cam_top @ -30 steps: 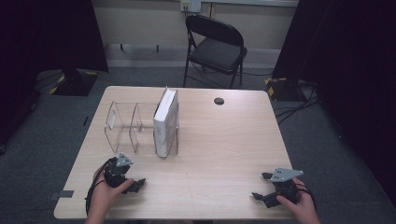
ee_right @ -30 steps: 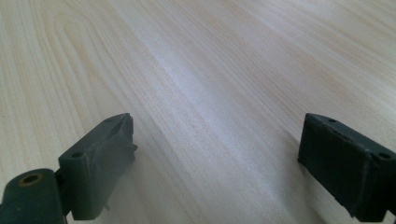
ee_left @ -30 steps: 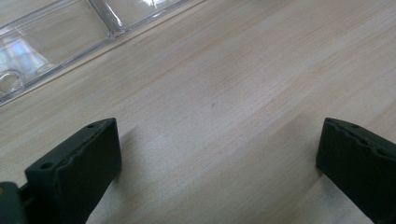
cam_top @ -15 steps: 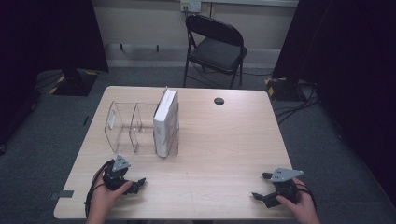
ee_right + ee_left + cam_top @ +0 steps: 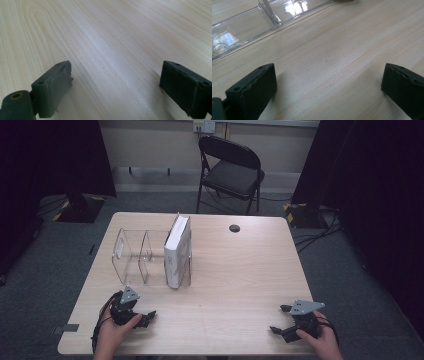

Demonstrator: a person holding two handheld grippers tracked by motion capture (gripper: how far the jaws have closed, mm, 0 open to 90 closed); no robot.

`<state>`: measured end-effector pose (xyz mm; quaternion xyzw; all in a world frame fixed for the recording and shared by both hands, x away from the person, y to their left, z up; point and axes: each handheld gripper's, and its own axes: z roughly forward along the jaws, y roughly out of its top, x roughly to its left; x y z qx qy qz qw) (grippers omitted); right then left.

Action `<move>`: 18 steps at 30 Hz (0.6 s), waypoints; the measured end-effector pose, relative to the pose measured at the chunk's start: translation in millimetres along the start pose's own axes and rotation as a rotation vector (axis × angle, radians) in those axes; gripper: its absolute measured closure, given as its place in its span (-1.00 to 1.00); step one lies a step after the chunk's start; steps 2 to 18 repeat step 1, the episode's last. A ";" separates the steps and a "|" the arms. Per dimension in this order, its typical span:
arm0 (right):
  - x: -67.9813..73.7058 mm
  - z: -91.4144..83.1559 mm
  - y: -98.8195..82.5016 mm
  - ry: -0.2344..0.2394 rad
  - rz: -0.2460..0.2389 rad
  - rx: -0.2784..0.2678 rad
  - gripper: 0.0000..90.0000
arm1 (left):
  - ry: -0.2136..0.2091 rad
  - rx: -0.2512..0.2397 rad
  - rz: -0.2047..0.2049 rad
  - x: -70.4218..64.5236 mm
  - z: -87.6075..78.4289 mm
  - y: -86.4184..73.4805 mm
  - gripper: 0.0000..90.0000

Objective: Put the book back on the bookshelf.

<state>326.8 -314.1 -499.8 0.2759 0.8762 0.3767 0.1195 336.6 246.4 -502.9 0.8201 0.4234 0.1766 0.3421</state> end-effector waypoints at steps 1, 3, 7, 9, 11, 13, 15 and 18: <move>0.0 0.0 0.0 0.000 0.000 0.000 -0.79 | 0.000 0.000 0.000 0.0 0.0 0.0 -1.00; 0.0 0.0 0.0 0.000 0.000 0.000 -0.79 | 0.000 0.000 0.000 0.0 0.0 0.0 -1.00; 0.0 0.0 0.0 0.000 0.000 0.000 -0.79 | 0.000 0.000 0.000 0.0 0.0 0.0 -1.00; 0.0 0.0 0.0 0.000 0.000 0.000 -0.79 | 0.000 0.000 0.000 0.0 0.0 0.0 -1.00; 0.0 0.0 0.0 0.000 0.000 0.000 -0.79 | 0.000 0.000 0.000 0.0 0.0 0.0 -1.00; 0.0 0.0 0.0 0.000 0.000 0.000 -0.79 | 0.000 0.000 0.000 0.0 0.0 0.0 -1.00; 0.0 0.0 0.0 0.000 0.000 0.000 -0.79 | 0.000 0.000 0.000 0.0 0.0 0.0 -1.00; 0.0 0.0 0.0 0.000 0.000 0.000 -0.79 | 0.000 0.000 0.000 0.0 0.0 0.0 -1.00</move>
